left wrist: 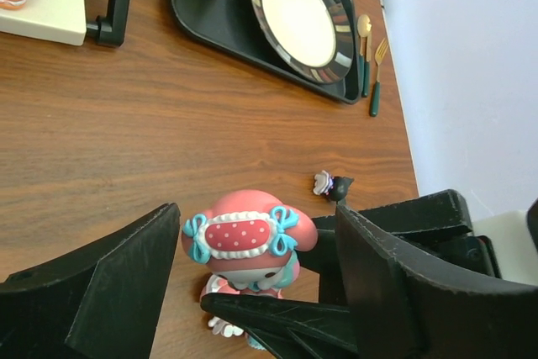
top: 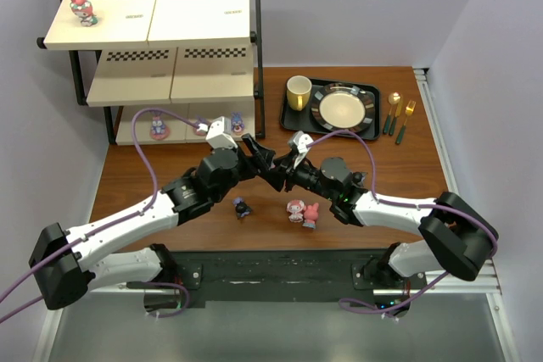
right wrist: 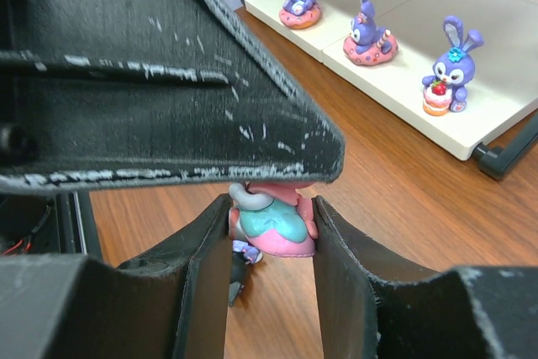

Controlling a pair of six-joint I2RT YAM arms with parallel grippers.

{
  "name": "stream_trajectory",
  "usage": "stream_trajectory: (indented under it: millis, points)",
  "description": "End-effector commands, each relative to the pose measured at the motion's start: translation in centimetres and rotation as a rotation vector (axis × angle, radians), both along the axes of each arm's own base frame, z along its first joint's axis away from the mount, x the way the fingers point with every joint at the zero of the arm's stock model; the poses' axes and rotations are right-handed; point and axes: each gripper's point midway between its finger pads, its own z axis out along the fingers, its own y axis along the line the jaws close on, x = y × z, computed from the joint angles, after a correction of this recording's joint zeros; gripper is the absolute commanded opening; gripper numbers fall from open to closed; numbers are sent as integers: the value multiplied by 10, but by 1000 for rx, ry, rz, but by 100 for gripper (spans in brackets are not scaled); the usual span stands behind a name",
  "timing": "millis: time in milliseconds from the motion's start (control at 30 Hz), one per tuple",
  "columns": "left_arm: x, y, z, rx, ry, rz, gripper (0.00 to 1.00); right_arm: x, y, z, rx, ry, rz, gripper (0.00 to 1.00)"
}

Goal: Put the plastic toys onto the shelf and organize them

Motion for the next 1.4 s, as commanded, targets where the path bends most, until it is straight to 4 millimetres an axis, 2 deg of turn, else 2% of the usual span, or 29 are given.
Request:
stream_trajectory:
  millis: [0, 200, 300, 567, 600, 633, 667, 700, 733, 767, 833, 867, 967, 1067, 1100, 1167, 1200, 1267, 1300, 1367]
  points:
    - [1, -6, 13, -2, -13, -9, 79, 3, 1, 14, 39, -47, -20, 0]
    - [3, -4, 8, 39, 11, 2, 80, 3, 0, 14, 40, -48, -20, 0]
    - [3, -3, 9, 31, 4, 3, 75, 4, 0, 13, 38, -48, -23, 0]
    - [4, -7, 19, -10, -22, -3, 41, 3, 1, 8, 32, -41, -15, 1]
    - [4, -6, 21, -13, -30, -1, 32, 3, 1, 8, 31, -42, -14, 2]
    - [4, -5, 25, -18, -40, 0, 28, 2, 1, 7, 29, -38, -15, 4]
    - [5, -5, 29, -22, -51, 0, 24, 2, 0, 7, 29, -40, -14, 13]
    - [6, -4, 33, -8, -69, -4, 15, 1, 0, 9, 33, -43, -9, 21]
    - [7, -3, 37, 3, -86, -3, 12, 1, 0, 8, 30, -41, -9, 32]
    - [8, -1, 41, 15, -103, -1, 10, 0, 0, 11, 36, -46, -6, 47]
    - [11, 3, 53, 70, -156, 0, 4, -1, -1, 12, 31, -43, -8, 61]
    - [12, 5, 60, 82, -183, -2, 4, -1, -2, 14, 28, -51, -9, 72]
    - [17, 17, 83, 181, -271, 8, 3, -4, -9, 17, 10, -57, -17, 85]
    - [21, 35, 123, 308, -376, 36, 2, -11, -18, 20, -5, -56, -23, 91]
    - [21, 40, 131, 339, -393, 41, 2, -14, -23, 23, -10, -56, -23, 93]
    - [23, 51, 159, 427, -448, 54, 2, -19, -28, 19, -32, -46, -25, 96]
    - [24, 55, 167, 460, -459, 59, 4, -21, -32, 11, -57, -29, -27, 97]
    - [28, 64, 188, 559, -473, 77, 5, -25, -38, 11, -67, -24, -28, 99]
    - [31, 70, 195, 594, -471, 102, 5, -28, -41, 3, -88, -5, -29, 98]
    - [37, 78, 215, 669, -481, 123, 6, -31, -46, 4, -91, -3, -35, 98]
